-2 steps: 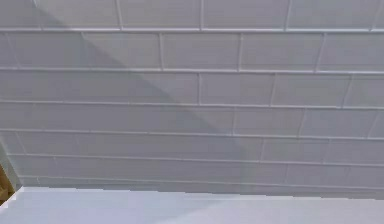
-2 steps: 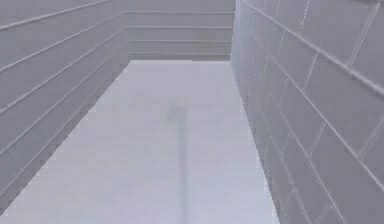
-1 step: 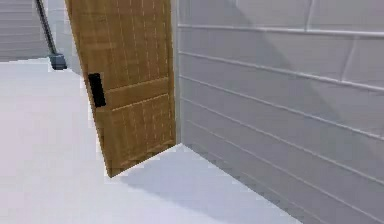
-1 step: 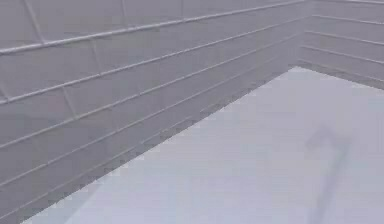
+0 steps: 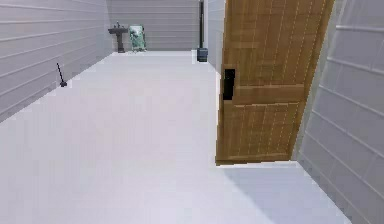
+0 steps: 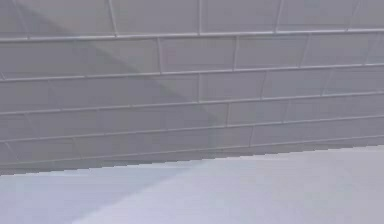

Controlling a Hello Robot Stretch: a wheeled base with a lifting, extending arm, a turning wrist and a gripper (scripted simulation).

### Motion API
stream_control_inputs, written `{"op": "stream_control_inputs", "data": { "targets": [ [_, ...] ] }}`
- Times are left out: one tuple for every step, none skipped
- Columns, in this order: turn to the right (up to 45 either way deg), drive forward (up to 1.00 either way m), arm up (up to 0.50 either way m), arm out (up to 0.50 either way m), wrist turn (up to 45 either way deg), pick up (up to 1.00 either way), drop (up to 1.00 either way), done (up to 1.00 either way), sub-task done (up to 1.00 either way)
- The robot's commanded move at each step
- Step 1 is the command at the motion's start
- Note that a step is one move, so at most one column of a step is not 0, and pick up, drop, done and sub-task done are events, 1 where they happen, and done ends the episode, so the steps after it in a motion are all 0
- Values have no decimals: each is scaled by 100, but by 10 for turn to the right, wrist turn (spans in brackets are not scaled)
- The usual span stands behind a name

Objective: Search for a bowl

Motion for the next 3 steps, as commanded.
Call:
{"op": "stream_control_inputs", "data": {
  "targets": [
    [0,25,0,0,0,0,0,0,0],
    [-90,0,0,0,0,0,0,0,0],
    [0,100,0,0,0,0,0,0,0]
  ]
}}
